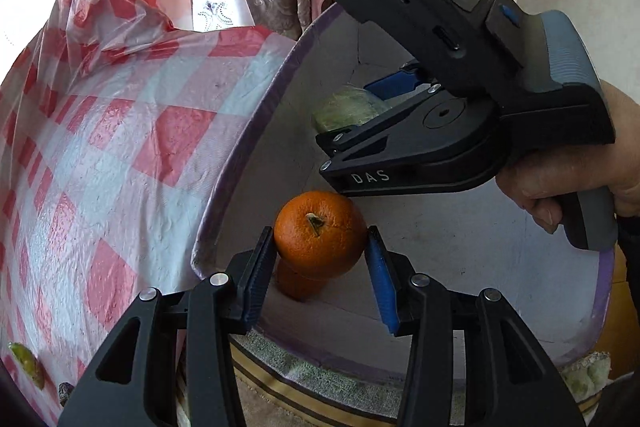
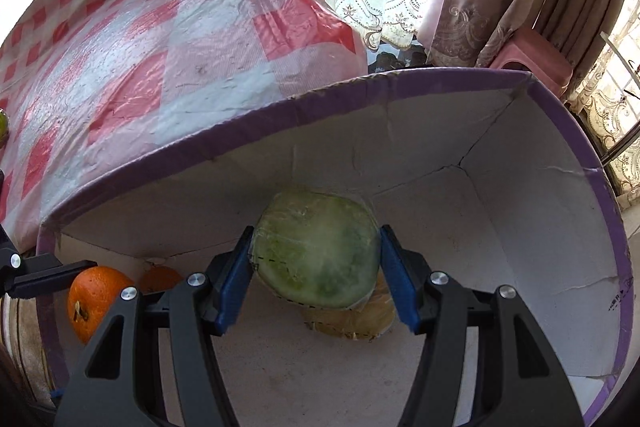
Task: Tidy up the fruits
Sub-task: 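Carry the orange and melon half into the white box and open both tools, then move both open tools back over the table toward the remaining fruit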
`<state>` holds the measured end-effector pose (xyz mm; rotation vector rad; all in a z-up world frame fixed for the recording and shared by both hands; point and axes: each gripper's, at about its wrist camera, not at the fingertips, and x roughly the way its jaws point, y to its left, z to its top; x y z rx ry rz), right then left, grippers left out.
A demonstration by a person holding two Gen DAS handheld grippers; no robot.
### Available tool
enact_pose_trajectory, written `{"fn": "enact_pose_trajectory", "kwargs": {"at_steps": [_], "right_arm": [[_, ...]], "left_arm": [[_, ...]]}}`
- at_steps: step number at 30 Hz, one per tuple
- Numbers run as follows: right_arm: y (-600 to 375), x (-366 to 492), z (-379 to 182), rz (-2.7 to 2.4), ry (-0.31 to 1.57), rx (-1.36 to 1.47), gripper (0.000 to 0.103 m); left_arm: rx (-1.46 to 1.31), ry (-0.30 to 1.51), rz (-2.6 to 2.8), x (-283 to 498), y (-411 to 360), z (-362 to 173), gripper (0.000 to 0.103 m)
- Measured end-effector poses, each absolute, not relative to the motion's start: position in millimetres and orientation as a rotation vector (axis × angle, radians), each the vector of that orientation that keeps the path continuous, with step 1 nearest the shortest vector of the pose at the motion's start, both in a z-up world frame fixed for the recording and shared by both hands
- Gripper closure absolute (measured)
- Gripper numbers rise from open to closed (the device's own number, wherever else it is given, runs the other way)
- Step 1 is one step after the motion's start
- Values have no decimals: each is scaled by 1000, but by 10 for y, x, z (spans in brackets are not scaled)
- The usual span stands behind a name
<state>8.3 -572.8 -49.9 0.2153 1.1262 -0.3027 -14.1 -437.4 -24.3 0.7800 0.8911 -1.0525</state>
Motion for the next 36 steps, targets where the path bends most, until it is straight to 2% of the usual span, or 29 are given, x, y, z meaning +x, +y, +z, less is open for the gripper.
{"fn": "enact_pose_trajectory", "kwargs": {"at_steps": [13, 16, 21, 27, 29, 36], "right_arm": [[-5819, 109, -585, -348, 1139, 165, 41], [-5805, 88, -554, -354, 1133, 154, 36], [-5875, 71, -571, -359, 1138, 160, 36], [-5915, 11, -489, -364, 1114, 176, 27], [-5922, -7, -426, -365, 1102, 181, 27], [-5919, -164, -174, -378, 1036, 210, 22]], "left_arm": [[882, 881, -1006, -96, -4594, -492, 58], [879, 869, -1010, -110, -4575, -492, 52], [880, 859, -989, -156, -4550, -482, 51], [843, 847, -992, -103, -4477, -397, 48], [811, 831, -997, -78, -4426, -328, 43], [707, 777, -1013, -44, -4250, -71, 37]]}}
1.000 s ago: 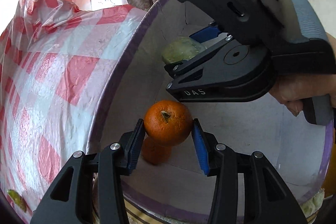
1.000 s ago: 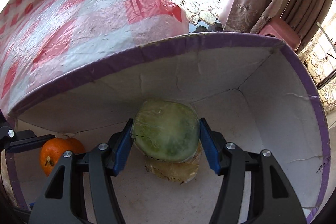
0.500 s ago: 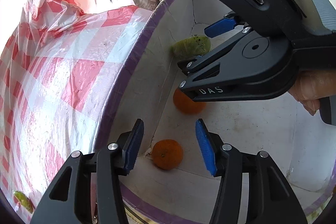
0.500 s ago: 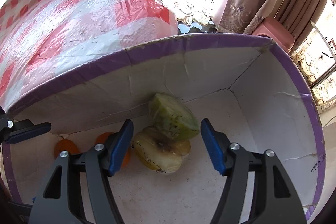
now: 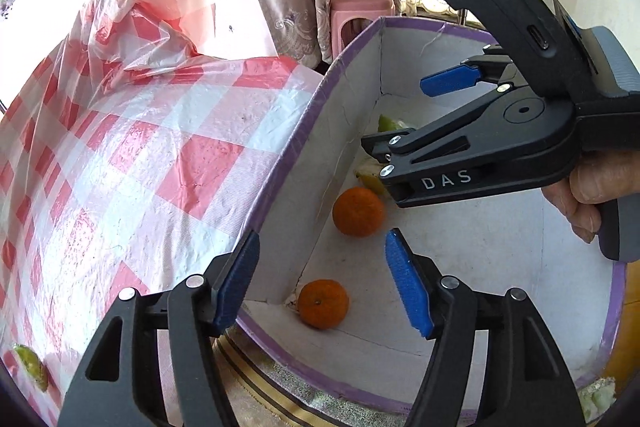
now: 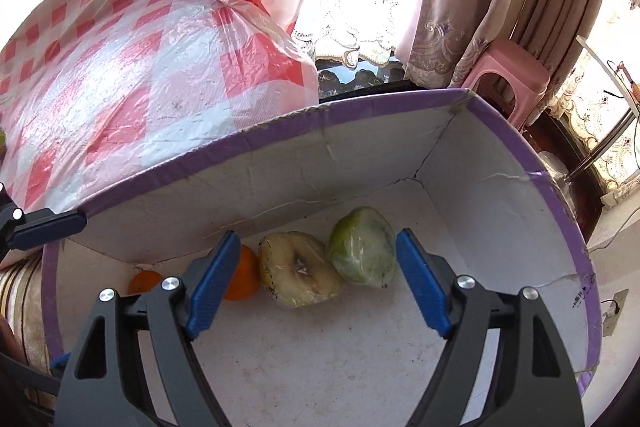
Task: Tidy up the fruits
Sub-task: 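Move both open tools back over the table toward the remaining fruit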
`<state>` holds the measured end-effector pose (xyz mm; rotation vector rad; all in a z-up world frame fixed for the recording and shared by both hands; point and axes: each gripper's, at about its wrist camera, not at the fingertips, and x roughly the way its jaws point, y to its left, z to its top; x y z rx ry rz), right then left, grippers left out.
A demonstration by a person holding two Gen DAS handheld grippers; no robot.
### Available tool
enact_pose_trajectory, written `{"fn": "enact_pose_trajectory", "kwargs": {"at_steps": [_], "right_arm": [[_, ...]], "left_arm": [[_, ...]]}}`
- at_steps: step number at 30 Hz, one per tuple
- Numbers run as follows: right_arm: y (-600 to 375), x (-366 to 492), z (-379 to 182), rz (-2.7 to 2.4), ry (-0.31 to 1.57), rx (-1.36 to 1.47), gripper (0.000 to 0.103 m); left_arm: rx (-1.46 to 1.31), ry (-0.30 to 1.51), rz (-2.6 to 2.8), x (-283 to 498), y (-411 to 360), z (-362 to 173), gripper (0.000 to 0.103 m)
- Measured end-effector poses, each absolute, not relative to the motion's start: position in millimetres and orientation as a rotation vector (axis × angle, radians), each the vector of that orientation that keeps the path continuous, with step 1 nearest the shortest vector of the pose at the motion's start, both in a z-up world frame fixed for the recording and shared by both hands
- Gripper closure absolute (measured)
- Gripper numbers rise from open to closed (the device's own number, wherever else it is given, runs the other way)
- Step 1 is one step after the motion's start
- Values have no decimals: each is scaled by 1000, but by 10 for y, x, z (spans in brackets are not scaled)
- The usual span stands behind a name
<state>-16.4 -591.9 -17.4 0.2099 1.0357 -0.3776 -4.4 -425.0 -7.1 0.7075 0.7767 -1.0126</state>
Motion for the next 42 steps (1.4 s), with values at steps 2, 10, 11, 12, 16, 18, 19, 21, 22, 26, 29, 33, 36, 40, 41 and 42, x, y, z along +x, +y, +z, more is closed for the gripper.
{"fn": "enact_pose_trajectory", "kwargs": {"at_steps": [2, 10, 11, 12, 16, 18, 19, 21, 22, 26, 29, 33, 36, 40, 41, 42], "right_arm": [[-5884, -207, -102, -377, 1013, 213, 20], [-5640, -333, 295, -357, 856, 212, 20], [-5582, -323, 337, -346, 846, 198, 20], [-5517, -316, 370, -338, 838, 181, 20], [-5326, -342, 535, -309, 779, 176, 20], [-5225, -367, 641, -304, 747, 178, 20], [-5179, -371, 682, -295, 734, 188, 20], [-5068, -384, 753, -265, 714, 213, 20], [-5008, -390, 779, -248, 709, 224, 20], [-4698, -330, 810, -189, 719, 217, 20], [-4463, -279, 799, -146, 725, 205, 20], [-4187, -205, 752, -94, 747, 187, 20], [-3991, -174, 719, -51, 761, 170, 20], [-3761, -138, 696, 0, 773, 147, 19], [-3705, -136, 696, 11, 775, 141, 19], [-3650, -131, 696, 22, 777, 136, 19]], "left_arm": [[684, 759, -1010, -66, -4174, 20, 34], [565, 691, -988, -111, -3933, 311, 26], [547, 689, -978, -108, -3877, 354, 26], [530, 683, -971, -118, -3820, 385, 26], [469, 664, -916, -56, -3564, 508, 26], [441, 665, -903, -46, -3403, 554, 26], [431, 660, -885, -39, -3319, 576, 26], [402, 664, -861, -29, -3134, 607, 26], [382, 671, -850, -21, -3035, 617, 26], [310, 690, -811, 6, -2612, 635, 26], [257, 703, -768, 1, -2264, 642, 26], [194, 709, -706, 31, -1805, 685, 26], [157, 717, -661, 34, -1477, 687, 27], [125, 729, -603, 21, -1096, 664, 28], [120, 732, -592, 17, -1016, 659, 28], [117, 736, -580, 11, -942, 651, 28]]}}
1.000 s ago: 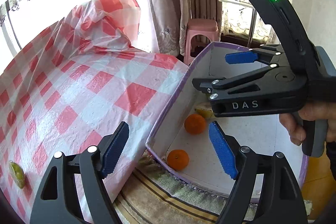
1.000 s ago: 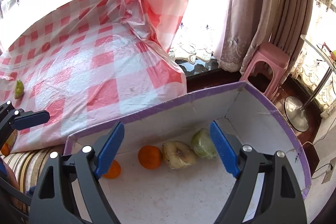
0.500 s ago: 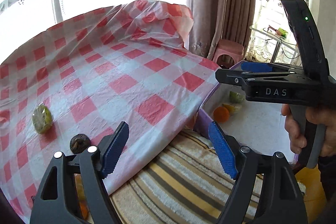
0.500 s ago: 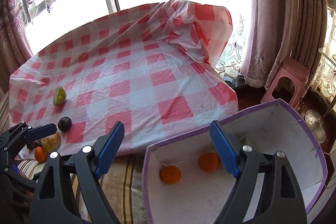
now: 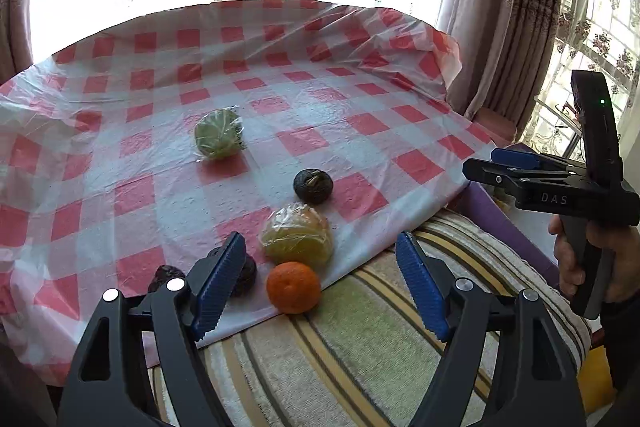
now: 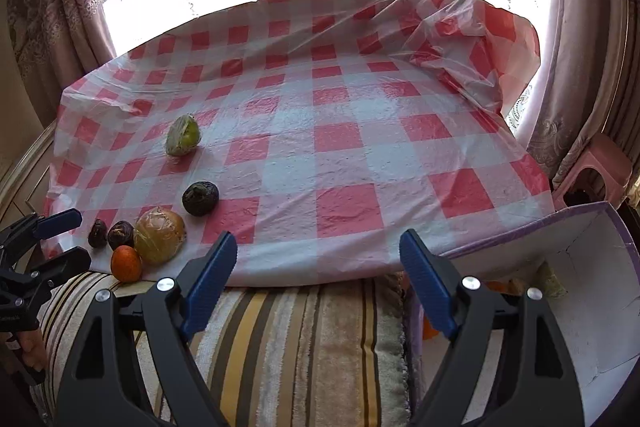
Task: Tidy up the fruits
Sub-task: 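Move both open tools back over the table toward the remaining fruit, then grasp the dark round fruit with the left tool while the right tool grasps an orange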
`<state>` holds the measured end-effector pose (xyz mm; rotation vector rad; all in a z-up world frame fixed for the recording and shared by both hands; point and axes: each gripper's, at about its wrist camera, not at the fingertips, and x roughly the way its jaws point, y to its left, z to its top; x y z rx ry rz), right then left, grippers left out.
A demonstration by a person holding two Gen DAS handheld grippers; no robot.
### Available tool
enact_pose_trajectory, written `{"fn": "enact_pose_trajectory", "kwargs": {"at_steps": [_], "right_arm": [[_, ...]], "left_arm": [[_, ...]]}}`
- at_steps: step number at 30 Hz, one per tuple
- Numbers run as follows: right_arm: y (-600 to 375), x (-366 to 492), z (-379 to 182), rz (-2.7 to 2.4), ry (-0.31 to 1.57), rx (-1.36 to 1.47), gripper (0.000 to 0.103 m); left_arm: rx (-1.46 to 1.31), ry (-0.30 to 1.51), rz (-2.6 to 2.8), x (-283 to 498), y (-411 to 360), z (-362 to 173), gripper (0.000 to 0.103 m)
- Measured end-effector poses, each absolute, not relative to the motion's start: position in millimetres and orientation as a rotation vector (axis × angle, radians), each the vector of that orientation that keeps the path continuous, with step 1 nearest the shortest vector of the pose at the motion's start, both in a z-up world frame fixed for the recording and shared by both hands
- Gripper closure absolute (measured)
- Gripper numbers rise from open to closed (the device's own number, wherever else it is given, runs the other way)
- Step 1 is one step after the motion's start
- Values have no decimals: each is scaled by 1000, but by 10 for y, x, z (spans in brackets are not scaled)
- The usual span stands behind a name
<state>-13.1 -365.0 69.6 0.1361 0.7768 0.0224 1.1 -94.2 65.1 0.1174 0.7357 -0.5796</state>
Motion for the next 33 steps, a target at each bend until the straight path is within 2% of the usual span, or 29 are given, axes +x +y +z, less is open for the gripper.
{"fn": "enact_pose_trajectory", "kwargs": {"at_steps": [14, 24, 33], "right_arm": [[-2834, -81, 636, 206, 822, 88, 19], [-2236, -20, 551, 322, 857, 19, 19], [-2024, 45, 472, 355, 886, -32, 20]], "left_arm": [[-14, 812, -464, 143, -137, 436, 30], [-88, 869, -446, 324, 91, 289, 46], [-143, 931, -452, 535, 145, 143, 49]]}}
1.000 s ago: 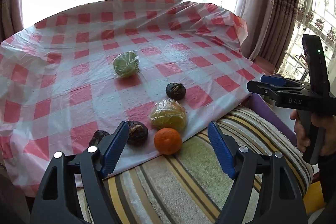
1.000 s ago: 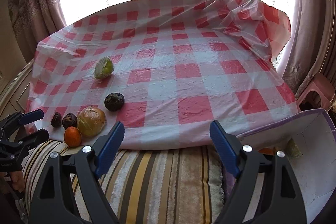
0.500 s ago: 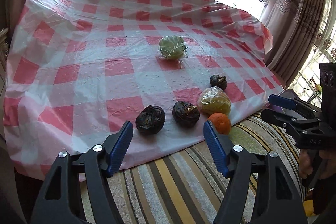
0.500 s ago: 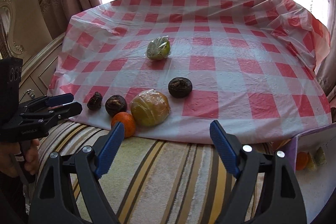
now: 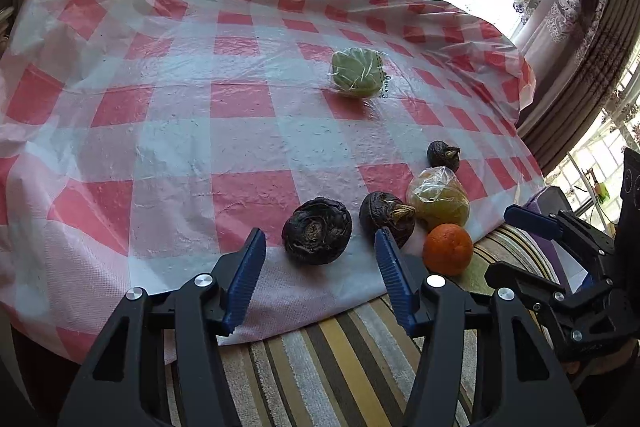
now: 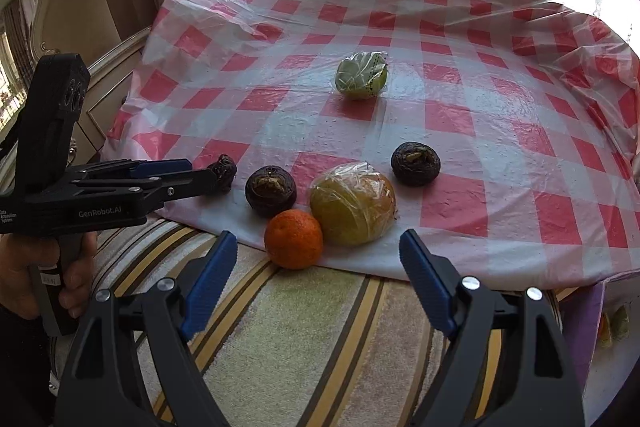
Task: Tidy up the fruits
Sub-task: 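Grasp the dark round fruit with the left tool while the right tool grasps an orange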
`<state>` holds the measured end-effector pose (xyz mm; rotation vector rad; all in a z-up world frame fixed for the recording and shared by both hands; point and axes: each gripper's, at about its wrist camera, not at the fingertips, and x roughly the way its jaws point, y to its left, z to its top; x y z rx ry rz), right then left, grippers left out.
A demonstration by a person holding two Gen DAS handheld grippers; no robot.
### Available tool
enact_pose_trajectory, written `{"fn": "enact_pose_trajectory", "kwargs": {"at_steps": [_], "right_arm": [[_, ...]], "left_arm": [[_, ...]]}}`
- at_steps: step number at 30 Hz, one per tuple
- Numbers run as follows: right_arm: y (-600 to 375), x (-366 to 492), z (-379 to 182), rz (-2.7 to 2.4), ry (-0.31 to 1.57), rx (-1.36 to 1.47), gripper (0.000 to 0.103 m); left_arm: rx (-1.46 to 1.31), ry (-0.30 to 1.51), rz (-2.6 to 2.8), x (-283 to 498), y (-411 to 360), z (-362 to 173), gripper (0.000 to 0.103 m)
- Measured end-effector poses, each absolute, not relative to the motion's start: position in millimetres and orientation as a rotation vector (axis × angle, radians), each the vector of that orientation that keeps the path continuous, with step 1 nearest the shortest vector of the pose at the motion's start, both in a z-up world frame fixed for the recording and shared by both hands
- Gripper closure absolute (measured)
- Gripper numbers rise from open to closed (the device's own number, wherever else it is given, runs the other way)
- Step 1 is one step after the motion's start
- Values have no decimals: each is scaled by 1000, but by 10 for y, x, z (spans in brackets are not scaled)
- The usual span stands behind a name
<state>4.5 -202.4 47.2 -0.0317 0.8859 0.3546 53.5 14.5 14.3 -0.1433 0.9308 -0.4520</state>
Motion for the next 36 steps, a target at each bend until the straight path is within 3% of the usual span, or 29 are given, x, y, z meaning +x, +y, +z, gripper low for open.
{"fn": "enact_pose_trajectory", "kwargs": {"at_steps": [9, 14, 20, 36], "right_arm": [[-1830, 124, 372, 392, 932, -69, 33], [-1787, 178, 300, 388, 962, -63, 49], [-1779, 201, 264, 386, 978, -58, 65], [-1932, 93, 389, 403, 944, 5, 68]], "left_arm": [[-164, 969, -471, 633, 124, 45, 56], [-143, 965, -471, 651, 85, 42, 57], [-99, 963, -453, 635, 31, 51, 66], [10, 889, -424, 447, -80, 240, 67]]}}
